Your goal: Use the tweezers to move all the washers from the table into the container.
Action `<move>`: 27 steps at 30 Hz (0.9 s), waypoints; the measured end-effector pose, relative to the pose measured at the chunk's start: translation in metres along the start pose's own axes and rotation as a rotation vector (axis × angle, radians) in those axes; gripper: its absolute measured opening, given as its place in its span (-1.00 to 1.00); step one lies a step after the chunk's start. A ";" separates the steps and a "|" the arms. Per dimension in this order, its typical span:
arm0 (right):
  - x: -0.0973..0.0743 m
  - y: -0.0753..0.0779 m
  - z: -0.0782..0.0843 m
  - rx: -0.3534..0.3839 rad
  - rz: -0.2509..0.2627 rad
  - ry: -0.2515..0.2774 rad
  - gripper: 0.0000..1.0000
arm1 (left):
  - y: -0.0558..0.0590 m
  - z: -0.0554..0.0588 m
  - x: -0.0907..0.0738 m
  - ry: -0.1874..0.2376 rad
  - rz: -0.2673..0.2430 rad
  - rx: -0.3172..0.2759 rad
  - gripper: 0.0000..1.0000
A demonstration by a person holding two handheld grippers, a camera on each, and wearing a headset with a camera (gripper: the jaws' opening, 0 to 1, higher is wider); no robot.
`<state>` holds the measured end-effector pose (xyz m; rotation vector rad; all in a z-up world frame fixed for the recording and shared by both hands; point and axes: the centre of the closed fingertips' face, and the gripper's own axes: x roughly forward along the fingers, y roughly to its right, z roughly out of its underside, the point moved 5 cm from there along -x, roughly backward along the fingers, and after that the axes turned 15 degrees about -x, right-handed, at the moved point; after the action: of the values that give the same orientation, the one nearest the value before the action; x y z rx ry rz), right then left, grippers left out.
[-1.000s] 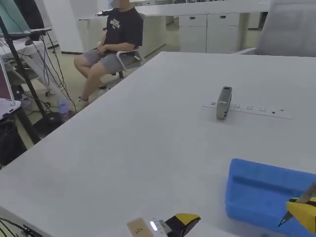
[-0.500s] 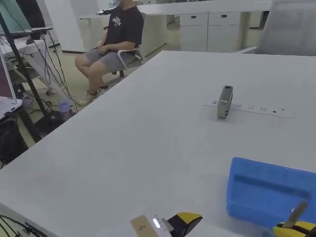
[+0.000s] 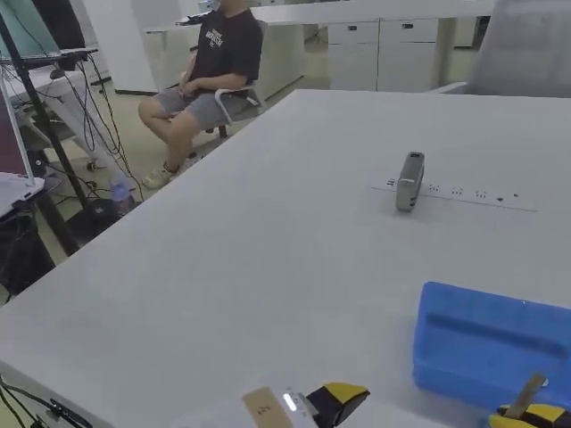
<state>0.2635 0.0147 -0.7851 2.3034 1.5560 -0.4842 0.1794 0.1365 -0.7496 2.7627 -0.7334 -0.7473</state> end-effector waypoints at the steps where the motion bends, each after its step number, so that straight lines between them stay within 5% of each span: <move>1: 0.000 0.000 0.000 -0.011 0.001 -0.002 -0.93 | 0.000 0.000 0.000 -0.001 -0.002 0.000 0.07; 15: 0.002 -0.003 0.005 -0.169 -0.002 -0.026 -0.95 | 0.000 0.002 0.000 -0.016 -0.003 0.006 0.03; 20: 0.001 -0.002 0.006 -0.166 -0.007 -0.026 -0.95 | 0.000 0.002 0.001 -0.013 0.000 0.001 0.04; 27: 0.001 -0.001 0.008 -0.169 -0.017 -0.030 -0.96 | -0.002 -0.005 -0.001 0.042 -0.010 -0.022 0.24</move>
<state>0.2620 0.0127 -0.7924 2.1483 1.5410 -0.3738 0.1821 0.1391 -0.7452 2.7557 -0.6996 -0.6931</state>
